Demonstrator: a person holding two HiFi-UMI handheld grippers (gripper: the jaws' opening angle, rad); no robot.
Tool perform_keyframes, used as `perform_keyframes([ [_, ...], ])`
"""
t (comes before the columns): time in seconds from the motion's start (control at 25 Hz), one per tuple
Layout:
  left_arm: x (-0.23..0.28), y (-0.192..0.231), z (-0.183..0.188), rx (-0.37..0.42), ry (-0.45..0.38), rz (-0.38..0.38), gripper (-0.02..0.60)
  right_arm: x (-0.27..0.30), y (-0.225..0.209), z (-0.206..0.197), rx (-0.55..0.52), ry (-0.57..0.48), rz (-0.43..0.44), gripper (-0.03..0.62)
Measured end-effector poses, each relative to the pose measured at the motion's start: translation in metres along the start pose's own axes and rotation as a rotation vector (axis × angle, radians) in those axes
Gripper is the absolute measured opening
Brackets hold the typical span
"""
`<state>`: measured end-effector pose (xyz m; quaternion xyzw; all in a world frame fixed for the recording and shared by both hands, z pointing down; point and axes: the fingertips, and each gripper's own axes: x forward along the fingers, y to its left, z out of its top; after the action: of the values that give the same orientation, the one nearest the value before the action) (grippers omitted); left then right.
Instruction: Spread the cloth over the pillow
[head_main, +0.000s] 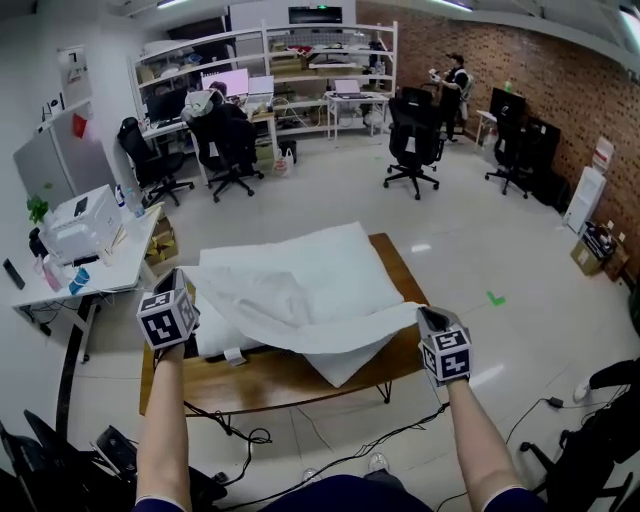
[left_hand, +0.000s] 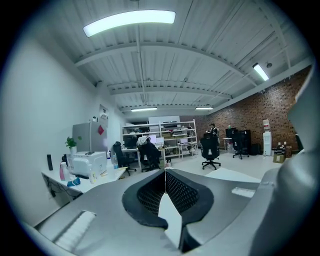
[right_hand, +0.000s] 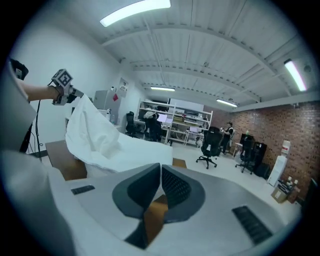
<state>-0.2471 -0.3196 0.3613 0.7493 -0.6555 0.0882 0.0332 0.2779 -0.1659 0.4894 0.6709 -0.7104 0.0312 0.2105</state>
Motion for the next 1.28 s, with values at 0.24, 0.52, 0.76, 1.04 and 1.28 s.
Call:
perform_keyframes([
  [0.24,-0.006,0.020,0.024,-0.033,-0.037,0.030,0.014,0.000,-0.026,0.063,-0.021,-0.094,-0.024,0.026],
  [0.52,-0.013,0.032,0.063,-0.053,-0.094,0.039,0.012,-0.004,-0.051,0.147,-0.080,-0.212,-0.053,0.025],
  [0.76,-0.025,0.053,0.097,-0.054,-0.146,0.071,0.013,-0.011,-0.078,0.197,-0.123,-0.262,-0.100,0.025],
  [1.04,-0.038,0.070,0.137,-0.076,-0.215,0.083,0.014,-0.019,-0.107,0.244,-0.129,-0.320,-0.152,0.023],
  [1.28,-0.044,0.091,0.163,-0.068,-0.249,0.094,0.013,-0.021,-0.110,0.279,-0.152,-0.354,-0.177,0.023],
])
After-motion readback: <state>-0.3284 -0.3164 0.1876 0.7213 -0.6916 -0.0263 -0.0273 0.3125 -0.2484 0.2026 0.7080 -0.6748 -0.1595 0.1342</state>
